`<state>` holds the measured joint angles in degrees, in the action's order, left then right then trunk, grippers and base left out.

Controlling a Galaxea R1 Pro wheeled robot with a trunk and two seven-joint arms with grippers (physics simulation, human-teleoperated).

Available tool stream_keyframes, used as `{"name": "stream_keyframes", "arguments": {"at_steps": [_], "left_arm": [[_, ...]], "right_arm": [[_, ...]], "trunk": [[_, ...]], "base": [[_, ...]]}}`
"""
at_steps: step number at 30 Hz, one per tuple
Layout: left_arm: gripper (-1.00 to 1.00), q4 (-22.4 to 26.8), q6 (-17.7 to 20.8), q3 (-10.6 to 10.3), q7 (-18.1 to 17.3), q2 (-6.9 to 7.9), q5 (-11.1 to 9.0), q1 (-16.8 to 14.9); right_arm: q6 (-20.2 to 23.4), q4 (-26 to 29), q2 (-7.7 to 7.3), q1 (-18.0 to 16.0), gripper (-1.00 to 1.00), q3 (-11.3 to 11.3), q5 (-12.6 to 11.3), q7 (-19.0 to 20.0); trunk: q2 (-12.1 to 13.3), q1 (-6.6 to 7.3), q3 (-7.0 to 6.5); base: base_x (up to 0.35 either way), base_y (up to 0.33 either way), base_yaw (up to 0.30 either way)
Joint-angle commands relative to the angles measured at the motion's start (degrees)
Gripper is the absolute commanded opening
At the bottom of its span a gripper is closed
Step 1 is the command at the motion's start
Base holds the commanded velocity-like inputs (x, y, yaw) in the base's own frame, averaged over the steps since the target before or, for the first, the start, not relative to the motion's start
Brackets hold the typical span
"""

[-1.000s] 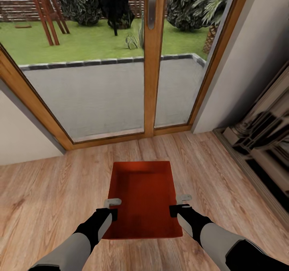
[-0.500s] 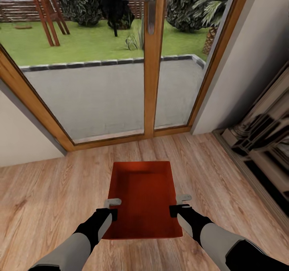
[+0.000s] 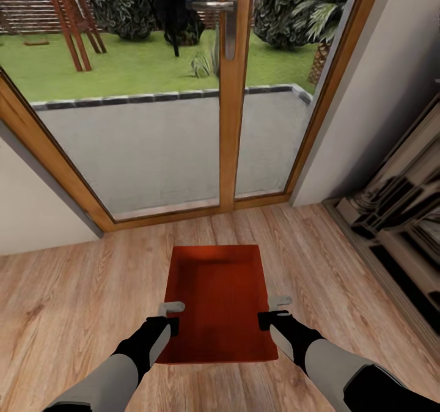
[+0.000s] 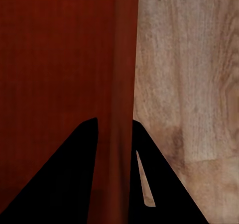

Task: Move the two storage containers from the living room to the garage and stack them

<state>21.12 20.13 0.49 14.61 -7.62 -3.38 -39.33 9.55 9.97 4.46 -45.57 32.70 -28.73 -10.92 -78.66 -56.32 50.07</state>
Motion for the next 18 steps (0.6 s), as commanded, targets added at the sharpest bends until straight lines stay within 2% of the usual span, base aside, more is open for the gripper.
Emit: {"name": "stream_keyframes", "arguments": {"at_steps": [1,18], "left_arm": [[-1.0,-0.14,0.44,-0.22,0.5,0.24,-0.13,0.05],[-1.0,-0.14,0.44,-0.22,0.5,0.24,-0.13,0.05]], "right_arm": [[-1.91,0.22,-0.06,-0.06,-1.0,0.09,0.94,-0.42],[-2.31,0.23,-0.06,-0.07,-1.0,0.07,0.95,-0.48]], "trunk": [[0.4,0.23,-0.15],[7.21,3.96,-3.2]], "base": [[0.0,0.0,0.0],[0.0,0.0,0.0]]}}
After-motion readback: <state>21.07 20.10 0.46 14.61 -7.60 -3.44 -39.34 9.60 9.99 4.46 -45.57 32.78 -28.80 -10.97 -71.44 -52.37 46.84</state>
